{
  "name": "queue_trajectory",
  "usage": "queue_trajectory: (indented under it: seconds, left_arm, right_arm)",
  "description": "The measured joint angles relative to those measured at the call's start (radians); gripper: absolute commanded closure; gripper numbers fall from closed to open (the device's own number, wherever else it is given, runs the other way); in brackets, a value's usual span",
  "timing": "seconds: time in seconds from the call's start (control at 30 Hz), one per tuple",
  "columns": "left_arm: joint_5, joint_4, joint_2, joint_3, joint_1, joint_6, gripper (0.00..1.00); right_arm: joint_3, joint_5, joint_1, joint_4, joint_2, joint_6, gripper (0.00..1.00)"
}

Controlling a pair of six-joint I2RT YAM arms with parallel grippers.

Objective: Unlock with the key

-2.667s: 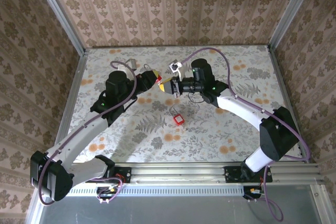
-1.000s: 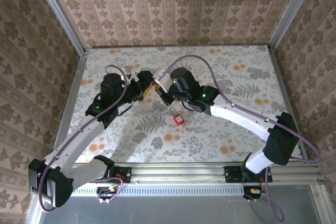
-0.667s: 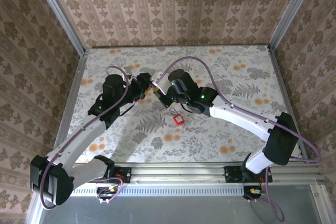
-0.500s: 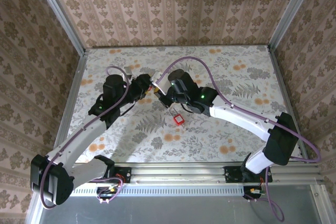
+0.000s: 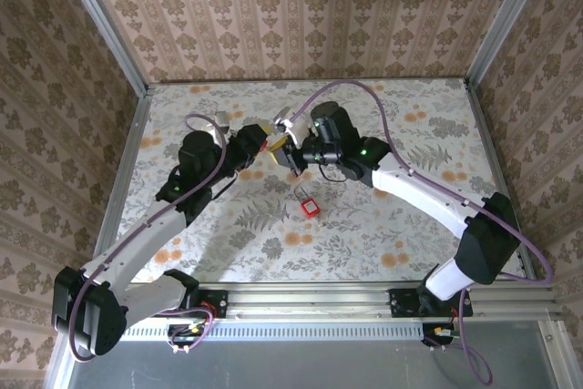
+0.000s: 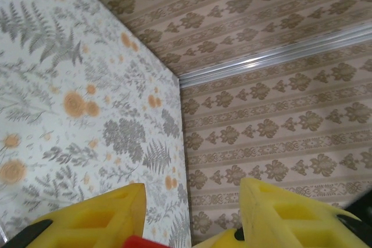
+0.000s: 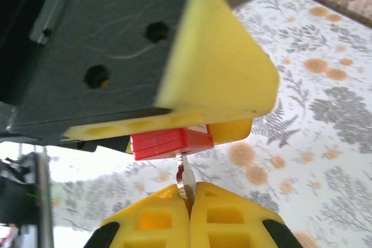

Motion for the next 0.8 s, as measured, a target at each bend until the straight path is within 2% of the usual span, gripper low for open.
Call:
queue_trajectory:
  seconds: [0.17,0.47,0.67,0.8]
  left_arm:
    - [-0.015,0.072,0.0,-0.014,-0.005,0.046,1.0]
    - [-0.034,0.14,-0.061,-0.083,-0.008,0.193,1.0]
    - [-0.031,0.183,-0.088,-0.107,-0.012,0.263,1.0]
    - [-0.027,0.188,-0.101,-0.113,-0.014,0.287,1.0]
  right_arm:
    - [0.0,-0.206,-0.07,0.072,0.03,0.109,1.0]
    - [0.0,-0.487,-0.128,0.203,0.111,0.326,1.0]
    - [0.001,-0.592,-0.142,0.26,0.133,0.409,1.0]
    - [0.001,-0.606,-0.143,0.256,0.131,0.39,1.0]
